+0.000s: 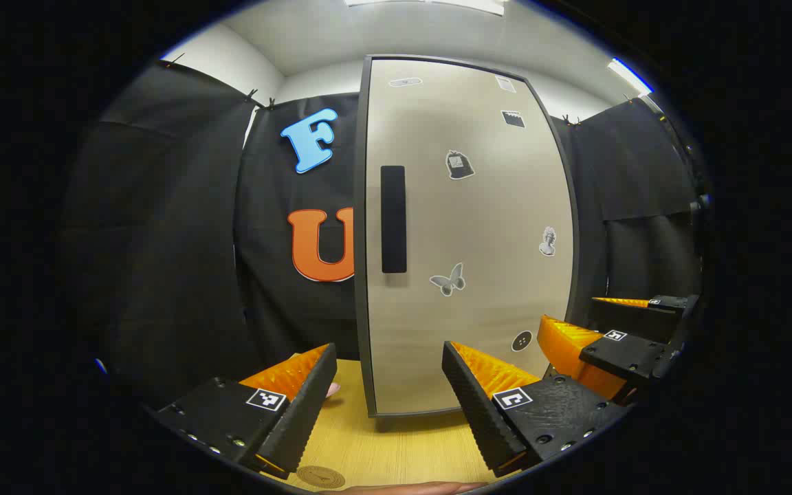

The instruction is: Open the cabinet door with the right hand, grasp the bottle in the cabinet with the left hand and place it on the coaster, then close the cabinet door with the right hand.

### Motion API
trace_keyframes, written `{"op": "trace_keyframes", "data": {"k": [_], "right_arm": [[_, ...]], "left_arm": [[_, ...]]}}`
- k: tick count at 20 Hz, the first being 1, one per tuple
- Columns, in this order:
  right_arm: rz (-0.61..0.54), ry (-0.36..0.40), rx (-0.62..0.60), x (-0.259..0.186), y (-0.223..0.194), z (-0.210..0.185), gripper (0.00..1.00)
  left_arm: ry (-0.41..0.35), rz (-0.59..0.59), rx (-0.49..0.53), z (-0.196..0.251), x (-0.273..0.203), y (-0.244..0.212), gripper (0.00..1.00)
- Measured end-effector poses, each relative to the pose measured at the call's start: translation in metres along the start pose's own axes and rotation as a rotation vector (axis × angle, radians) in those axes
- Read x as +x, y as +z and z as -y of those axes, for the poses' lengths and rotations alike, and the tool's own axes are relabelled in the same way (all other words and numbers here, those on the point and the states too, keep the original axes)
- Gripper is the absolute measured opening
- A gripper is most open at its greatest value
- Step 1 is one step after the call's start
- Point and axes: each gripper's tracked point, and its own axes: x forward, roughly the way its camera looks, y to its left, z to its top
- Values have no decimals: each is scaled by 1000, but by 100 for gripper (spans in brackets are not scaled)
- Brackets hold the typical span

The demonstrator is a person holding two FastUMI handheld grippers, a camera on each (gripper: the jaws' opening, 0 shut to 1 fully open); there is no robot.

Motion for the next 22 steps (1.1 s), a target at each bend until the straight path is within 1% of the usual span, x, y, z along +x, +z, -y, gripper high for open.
{"op": "trace_keyframes", "data": {"k": [3, 9, 13, 16, 18, 22], "right_arm": [[-6, 1, -3, -3, -1, 0, 99], [0, -15, -19, -8, 2, 7, 99], [4, -18, -30, -10, 4, 10, 99], [23, -1, -37, -10, 5, 8, 99], [13, 7, -41, -9, 1, 7, 99], [26, 32, -23, 4, 9, 5, 99]], "left_arm": [[-8, 16, 18, 5, 1, 2, 93], [-32, 19, 13, 14, -3, 2, 93], [-28, 26, 22, 14, -6, 2, 93], [-21, 24, 29, 14, -9, 1, 93], [-13, 18, 32, 12, -10, 0, 93], [2, 4, 40, 7, -15, -5, 93]]}}
